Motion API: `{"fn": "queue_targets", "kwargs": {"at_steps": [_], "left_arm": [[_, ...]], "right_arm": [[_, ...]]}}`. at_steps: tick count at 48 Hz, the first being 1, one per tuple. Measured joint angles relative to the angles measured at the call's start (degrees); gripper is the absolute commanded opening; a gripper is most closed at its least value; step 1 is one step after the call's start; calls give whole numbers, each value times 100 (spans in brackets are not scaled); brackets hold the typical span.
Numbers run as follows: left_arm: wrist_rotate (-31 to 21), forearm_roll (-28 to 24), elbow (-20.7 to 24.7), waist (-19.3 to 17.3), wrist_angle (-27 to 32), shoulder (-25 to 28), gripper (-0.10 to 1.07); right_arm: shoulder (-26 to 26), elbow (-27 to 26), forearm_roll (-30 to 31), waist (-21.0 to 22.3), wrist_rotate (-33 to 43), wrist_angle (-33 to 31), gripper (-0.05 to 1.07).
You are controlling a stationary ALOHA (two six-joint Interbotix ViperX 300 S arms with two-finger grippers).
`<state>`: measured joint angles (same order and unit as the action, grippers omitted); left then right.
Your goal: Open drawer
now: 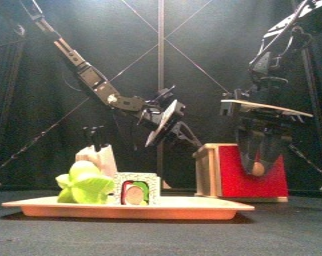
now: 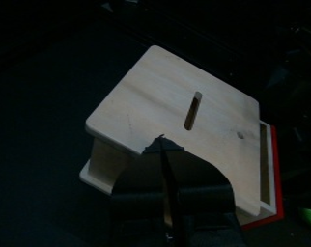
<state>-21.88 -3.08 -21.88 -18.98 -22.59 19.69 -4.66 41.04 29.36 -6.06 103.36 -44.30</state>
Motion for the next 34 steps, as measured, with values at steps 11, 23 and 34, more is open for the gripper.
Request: {"fn": "queue_targets", "kwargs": {"at_steps": [11,23,34], "left_arm": [[-9,0,0,-18,0,0,25],[-9,0,0,-9,0,0,25],[-9,0,0,9,0,0,25]], "right_arm": [[9,-141,-18,-167,0,-105,52],[9,-246,-88,-352,0,-281,52],[-44,-281,-149,-536,9,-431,52]]}}
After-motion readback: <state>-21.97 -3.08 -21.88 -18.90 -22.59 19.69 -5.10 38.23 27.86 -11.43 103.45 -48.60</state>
